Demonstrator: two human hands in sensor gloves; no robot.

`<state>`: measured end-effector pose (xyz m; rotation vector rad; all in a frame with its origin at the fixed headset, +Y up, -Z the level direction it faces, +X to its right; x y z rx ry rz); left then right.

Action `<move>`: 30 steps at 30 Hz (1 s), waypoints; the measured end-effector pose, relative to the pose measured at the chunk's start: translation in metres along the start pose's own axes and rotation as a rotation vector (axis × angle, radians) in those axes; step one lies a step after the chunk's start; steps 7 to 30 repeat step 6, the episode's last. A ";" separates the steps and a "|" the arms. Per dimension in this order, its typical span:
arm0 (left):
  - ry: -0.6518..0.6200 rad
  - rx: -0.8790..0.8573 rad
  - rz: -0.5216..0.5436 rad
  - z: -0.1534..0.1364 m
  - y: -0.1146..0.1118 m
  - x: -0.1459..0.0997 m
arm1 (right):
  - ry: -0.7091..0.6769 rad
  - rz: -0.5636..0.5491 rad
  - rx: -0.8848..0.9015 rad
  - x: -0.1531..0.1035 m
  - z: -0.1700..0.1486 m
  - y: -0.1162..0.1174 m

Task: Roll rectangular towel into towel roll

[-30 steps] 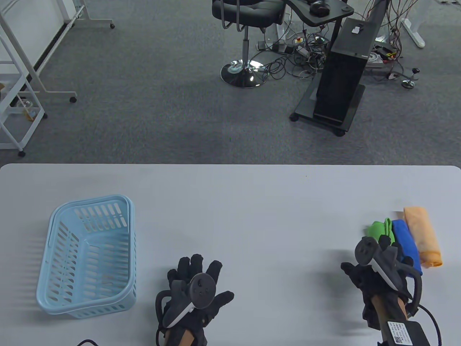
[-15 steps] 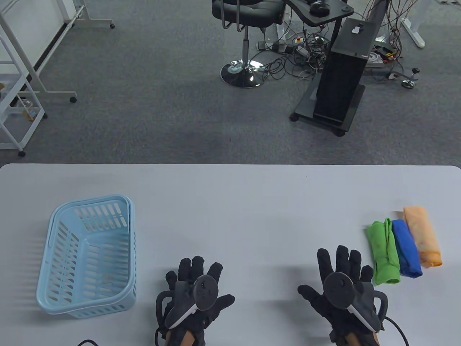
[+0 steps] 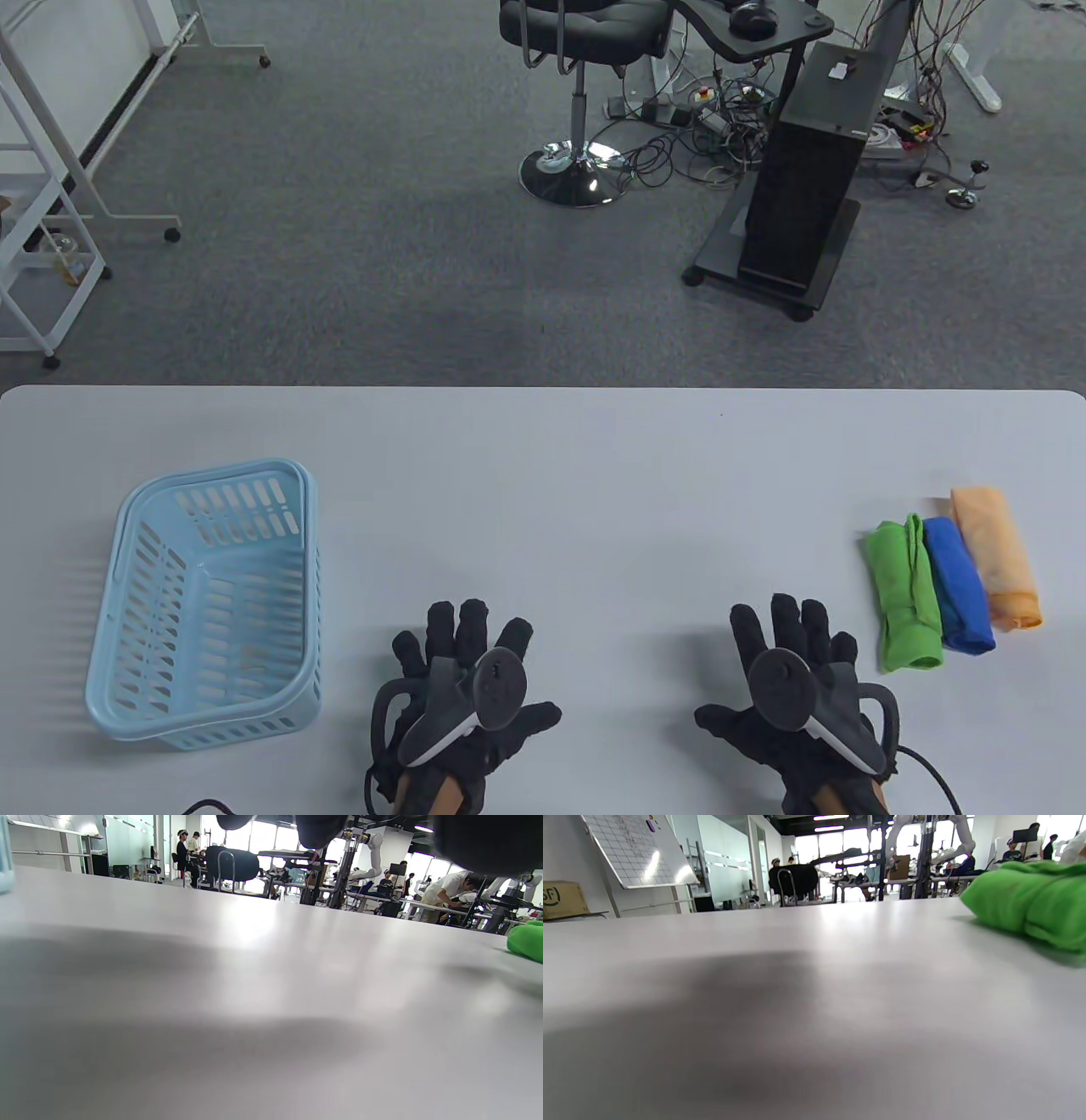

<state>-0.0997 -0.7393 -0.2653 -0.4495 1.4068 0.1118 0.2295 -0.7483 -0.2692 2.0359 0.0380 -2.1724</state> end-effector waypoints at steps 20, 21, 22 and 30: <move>0.009 0.004 -0.013 -0.001 -0.002 0.001 | -0.012 0.041 -0.016 0.002 0.004 0.004; 0.009 0.004 -0.013 -0.001 -0.002 0.001 | -0.012 0.041 -0.016 0.002 0.004 0.004; 0.009 0.004 -0.013 -0.001 -0.002 0.001 | -0.012 0.041 -0.016 0.002 0.004 0.004; 0.009 0.004 -0.013 -0.001 -0.002 0.001 | -0.012 0.041 -0.016 0.002 0.004 0.004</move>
Point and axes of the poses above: the tracker on the back of each hand, its own z axis roughly to the thumb side, its own x axis roughly from the wrist to the fingertips, y = z × x, the point moved 2 cm from there along x, roughly from the wrist to the fingertips, and after that the axes turned 14 degrees about -x, right-handed, at the moved point
